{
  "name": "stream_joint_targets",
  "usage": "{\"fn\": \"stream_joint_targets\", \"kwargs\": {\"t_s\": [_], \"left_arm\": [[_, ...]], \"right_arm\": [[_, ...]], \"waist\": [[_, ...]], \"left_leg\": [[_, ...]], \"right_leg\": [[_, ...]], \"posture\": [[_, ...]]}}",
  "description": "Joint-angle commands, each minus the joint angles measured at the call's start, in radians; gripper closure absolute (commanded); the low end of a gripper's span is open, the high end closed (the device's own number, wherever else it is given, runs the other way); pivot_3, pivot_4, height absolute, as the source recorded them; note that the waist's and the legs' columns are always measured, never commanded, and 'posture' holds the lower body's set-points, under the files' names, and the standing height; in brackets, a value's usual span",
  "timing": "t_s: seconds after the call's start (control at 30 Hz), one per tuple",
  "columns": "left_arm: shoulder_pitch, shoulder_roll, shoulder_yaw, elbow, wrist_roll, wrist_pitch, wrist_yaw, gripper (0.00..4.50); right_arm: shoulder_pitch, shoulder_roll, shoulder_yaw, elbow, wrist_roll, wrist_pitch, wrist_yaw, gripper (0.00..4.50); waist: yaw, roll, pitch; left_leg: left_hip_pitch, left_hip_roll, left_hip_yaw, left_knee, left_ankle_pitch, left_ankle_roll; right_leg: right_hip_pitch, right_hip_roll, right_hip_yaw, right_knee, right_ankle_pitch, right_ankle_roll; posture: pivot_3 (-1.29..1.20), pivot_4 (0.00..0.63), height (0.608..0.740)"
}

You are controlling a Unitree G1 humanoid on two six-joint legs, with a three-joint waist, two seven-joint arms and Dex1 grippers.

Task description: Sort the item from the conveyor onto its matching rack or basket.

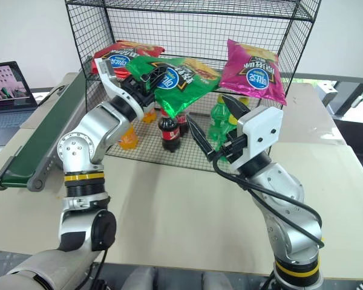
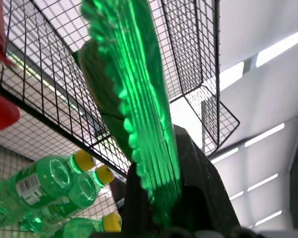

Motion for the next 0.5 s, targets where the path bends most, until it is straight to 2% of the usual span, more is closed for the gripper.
{"fn": "stream_joint_targets", "kwargs": {"t_s": [0.03,0.2,0.5], "left_arm": [[-0.060,-0.064,0.027,-0.029,0.011,-0.101,0.121,4.46],[-0.102,-0.142,0.050,0.028,0.095,-0.235,0.237,4.46],[-0.186,-0.191,0.028,0.155,0.171,-0.315,0.193,4.46]], "right_arm": [[-0.021,-0.004,-0.006,-0.021,-0.015,-0.006,-0.008,0.00],[-0.015,-0.005,-0.008,-0.035,-0.023,0.006,-0.021,0.00],[-0.008,-0.005,-0.014,-0.062,-0.037,0.028,-0.043,0.00]], "waist": [[0.001,0.000,0.000],[0.003,0.000,0.000],[0.010,0.000,0.000]], "left_leg": [[0.000,0.000,0.000,0.000,0.000,0.000],[0.000,-0.001,0.000,0.000,0.000,0.000],[-0.001,-0.003,-0.003,0.000,0.000,0.000]], "right_leg": [[0.000,0.000,0.000,0.000,0.000,0.000],[0.000,0.000,0.000,0.000,0.000,0.000],[0.000,0.000,0.000,-0.001,0.000,0.000]], "posture": [[0.00,0.150,0.740],[0.00,0.150,0.740],[0.00,0.150,0.740]]}}
